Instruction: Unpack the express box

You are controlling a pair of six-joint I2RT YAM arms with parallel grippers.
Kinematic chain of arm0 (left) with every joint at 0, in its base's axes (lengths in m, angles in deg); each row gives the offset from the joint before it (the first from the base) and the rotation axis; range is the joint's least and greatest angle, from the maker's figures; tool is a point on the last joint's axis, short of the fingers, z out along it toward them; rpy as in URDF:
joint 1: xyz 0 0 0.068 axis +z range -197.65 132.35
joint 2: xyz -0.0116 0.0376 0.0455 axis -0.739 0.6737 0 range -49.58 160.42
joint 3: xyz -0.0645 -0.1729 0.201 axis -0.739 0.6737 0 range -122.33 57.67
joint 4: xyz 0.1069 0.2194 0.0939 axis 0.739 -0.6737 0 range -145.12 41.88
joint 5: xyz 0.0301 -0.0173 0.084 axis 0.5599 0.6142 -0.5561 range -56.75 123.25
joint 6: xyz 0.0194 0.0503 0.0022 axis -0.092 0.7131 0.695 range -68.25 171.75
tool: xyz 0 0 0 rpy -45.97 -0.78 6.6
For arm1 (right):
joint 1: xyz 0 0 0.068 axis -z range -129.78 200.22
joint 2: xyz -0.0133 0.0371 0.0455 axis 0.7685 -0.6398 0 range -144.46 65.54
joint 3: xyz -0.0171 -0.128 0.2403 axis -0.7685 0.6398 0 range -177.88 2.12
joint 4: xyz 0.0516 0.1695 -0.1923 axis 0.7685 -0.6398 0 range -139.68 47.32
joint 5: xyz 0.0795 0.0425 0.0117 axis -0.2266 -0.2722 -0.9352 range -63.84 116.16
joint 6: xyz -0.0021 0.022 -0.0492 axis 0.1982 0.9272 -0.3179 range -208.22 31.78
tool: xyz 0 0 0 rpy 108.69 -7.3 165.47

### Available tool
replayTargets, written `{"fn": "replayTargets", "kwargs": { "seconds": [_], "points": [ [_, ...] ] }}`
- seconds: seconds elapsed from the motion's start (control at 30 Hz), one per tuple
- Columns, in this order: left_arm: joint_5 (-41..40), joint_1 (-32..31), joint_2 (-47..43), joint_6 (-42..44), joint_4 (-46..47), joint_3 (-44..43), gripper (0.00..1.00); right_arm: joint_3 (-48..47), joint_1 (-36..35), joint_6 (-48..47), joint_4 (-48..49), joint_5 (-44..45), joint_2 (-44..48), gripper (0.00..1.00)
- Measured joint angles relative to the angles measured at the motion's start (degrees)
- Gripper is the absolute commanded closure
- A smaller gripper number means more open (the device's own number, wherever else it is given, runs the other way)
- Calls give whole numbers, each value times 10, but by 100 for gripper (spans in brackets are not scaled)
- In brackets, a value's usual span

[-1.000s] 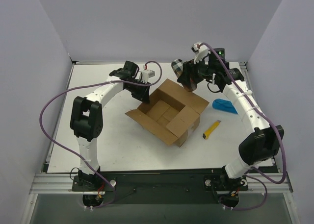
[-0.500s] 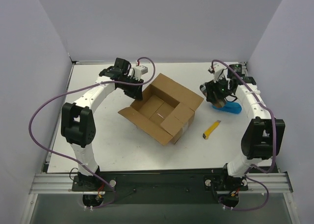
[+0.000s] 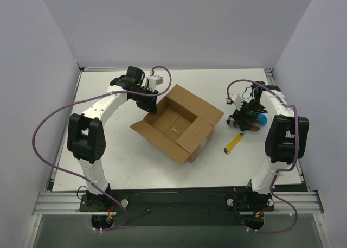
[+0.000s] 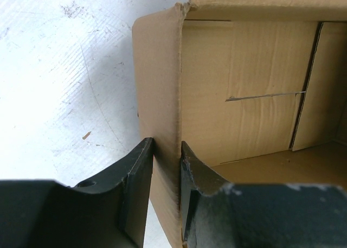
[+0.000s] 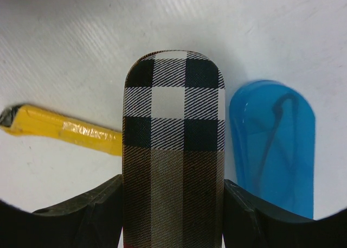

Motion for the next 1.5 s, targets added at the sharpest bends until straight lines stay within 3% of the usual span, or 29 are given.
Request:
{"fn": "replayTargets", "kwargs": {
  "seconds": [0.1, 0.13, 0.17, 0.2, 0.47, 0.73, 0.83, 0.97, 1.07, 1.1, 1.3, 1.5],
  "points": [
    [0, 0, 0, 1, -1, 6, 66, 0, 5, -33, -14, 20, -17, 68],
    [0, 0, 0, 1, -1, 8, 66, 0, 6, -38, -15, 27, -23, 47],
    [0, 0, 0, 1, -1, 9, 66, 0, 6, -40, -15, 35, -28, 35],
    [-1, 0, 0, 1, -1, 11, 66, 0, 6, -40, -14, 43, -33, 0],
    [-3, 0, 0, 3, -1, 12, 66, -33, -15, 51, 0, 33, -29, 0],
    [-29, 0, 4, 10, -9, -17, 66, -98, -143, 226, 25, -21, 92, 0],
    [-51, 2, 14, 15, -8, -48, 66, -96, -169, 332, 69, 13, 119, 0],
    [-83, 6, 32, 12, -4, -72, 58, -71, -191, 457, 124, 102, 130, 0],
    [-99, 7, 44, 5, -4, -82, 38, -35, -206, 497, 140, 158, 138, 0],
    [-103, 7, 47, 2, -3, -84, 4, -24, -213, 506, 141, 175, 140, 0],
    [-127, 7, 50, -9, -5, -95, 3, 19, -227, 528, 146, 246, 181, 0],
    [-136, 13, 55, 0, -18, -159, 3, 32, -226, 519, 143, 268, 236, 0]
  ]
}}
